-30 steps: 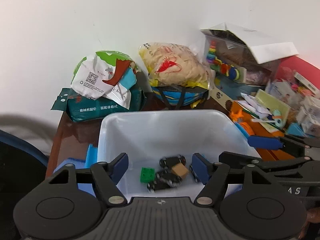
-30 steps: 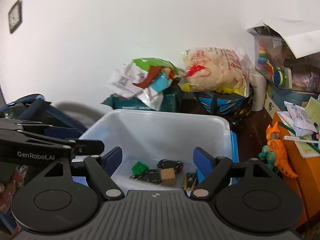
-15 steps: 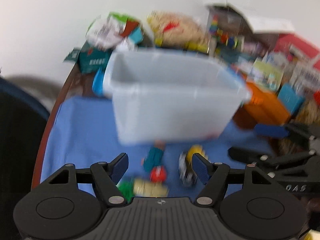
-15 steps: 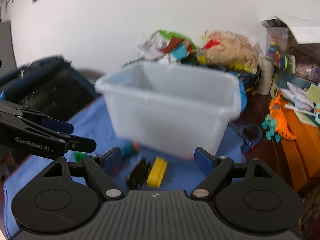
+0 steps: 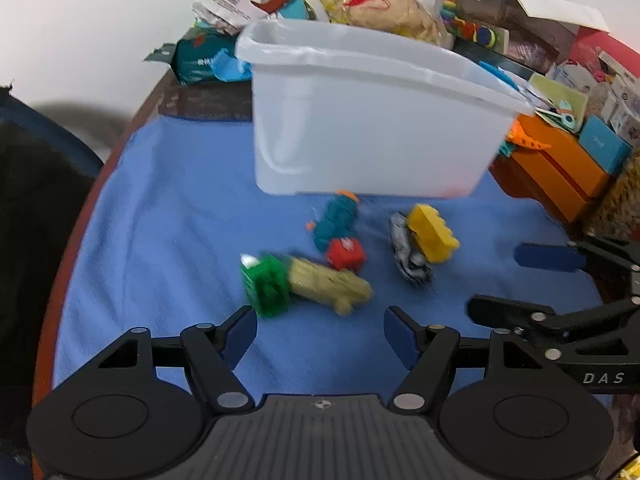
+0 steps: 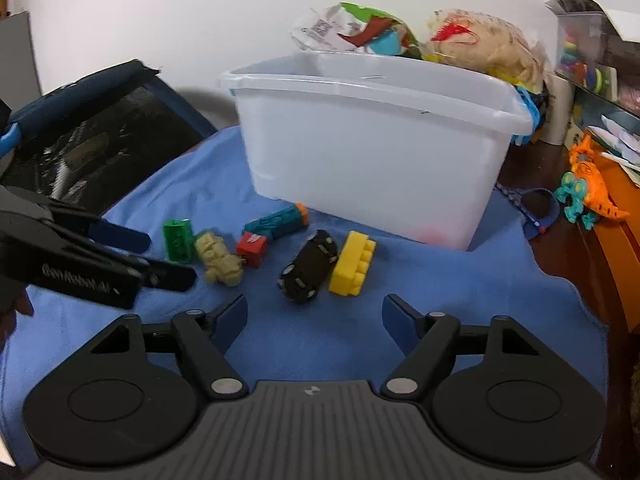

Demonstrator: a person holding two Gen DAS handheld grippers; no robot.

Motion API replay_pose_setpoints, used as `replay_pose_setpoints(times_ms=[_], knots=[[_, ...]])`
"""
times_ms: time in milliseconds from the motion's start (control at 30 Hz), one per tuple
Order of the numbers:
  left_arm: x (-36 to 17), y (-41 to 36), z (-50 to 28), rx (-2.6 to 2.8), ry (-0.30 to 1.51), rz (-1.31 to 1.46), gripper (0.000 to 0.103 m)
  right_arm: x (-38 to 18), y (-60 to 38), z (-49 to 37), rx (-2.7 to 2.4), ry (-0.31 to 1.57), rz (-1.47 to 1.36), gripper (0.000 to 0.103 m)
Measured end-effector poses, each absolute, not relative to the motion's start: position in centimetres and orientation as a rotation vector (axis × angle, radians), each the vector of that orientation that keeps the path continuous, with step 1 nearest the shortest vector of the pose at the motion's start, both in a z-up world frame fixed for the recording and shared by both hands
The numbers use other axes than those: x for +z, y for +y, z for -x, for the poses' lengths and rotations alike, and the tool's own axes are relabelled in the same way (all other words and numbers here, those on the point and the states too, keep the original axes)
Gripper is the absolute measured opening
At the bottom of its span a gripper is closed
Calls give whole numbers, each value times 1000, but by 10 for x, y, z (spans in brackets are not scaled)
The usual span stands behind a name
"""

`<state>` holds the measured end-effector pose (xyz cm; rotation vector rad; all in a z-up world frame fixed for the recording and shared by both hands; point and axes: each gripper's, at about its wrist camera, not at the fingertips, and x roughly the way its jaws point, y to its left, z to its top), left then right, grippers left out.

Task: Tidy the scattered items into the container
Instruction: 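Grasp the green Lego brick with the left tool while the right tool grasps the yellow brick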

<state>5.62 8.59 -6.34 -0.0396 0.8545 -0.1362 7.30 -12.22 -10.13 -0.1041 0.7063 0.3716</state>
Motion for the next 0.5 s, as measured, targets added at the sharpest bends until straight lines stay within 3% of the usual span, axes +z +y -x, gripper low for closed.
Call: replay_pose_setpoints(times_ms=[67,100,500], knots=[[-65,95,-63,-111,867,49,74,-103,-124,-79,357,695,92,61],[-66,101,-64,-101,867,73,74,-103,-124,-83,347,695,88,60],[-70,102,-92,-92,852,111,70,-108,-110,-130,211,693,80,57]])
